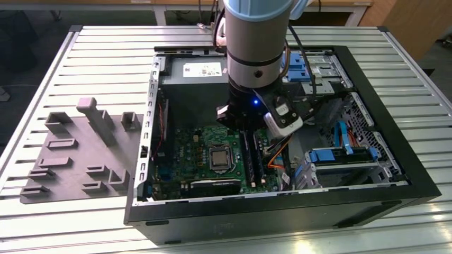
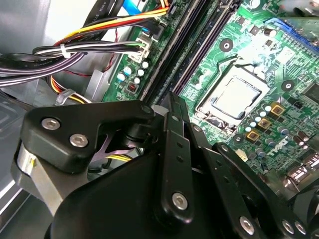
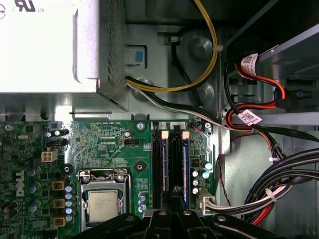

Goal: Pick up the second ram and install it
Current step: 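Press down the second ram until it locks into place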

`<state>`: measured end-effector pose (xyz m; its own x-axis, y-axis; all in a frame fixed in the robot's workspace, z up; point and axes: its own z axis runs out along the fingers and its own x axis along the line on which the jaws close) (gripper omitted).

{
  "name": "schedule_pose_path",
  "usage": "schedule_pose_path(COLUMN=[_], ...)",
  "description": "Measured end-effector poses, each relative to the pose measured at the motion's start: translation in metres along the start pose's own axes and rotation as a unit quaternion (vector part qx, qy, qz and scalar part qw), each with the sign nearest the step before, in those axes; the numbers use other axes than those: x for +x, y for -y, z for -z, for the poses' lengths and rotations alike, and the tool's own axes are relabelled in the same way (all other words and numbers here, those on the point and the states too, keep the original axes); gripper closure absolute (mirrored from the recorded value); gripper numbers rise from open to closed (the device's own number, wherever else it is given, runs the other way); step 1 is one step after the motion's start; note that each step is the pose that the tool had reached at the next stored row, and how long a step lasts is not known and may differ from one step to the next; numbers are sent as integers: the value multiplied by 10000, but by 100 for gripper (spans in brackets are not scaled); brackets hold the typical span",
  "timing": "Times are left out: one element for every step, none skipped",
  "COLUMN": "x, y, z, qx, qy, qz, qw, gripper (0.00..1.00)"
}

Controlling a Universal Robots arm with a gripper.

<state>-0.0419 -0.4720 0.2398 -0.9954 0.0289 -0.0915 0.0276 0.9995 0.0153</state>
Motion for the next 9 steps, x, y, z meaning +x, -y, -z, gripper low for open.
schedule_pose_path(x=[0, 0, 0, -1, -1, -1, -1, -1, -1], y=[2, 5, 7, 10, 14, 17, 19, 23, 25], z=[0, 0, 0, 0, 0, 0, 0, 0, 0], qx=[0, 0, 0, 0, 0, 0, 0, 0, 0], qy=[0, 0, 0, 0, 0, 0, 0, 0, 0], qz=[0, 0, 0, 0, 0, 0, 0, 0, 0], qw=[10000, 10000, 10000, 10000, 10000, 10000, 10000, 10000, 10000], gripper=[89, 89, 89, 89, 89, 89, 89, 89, 89])
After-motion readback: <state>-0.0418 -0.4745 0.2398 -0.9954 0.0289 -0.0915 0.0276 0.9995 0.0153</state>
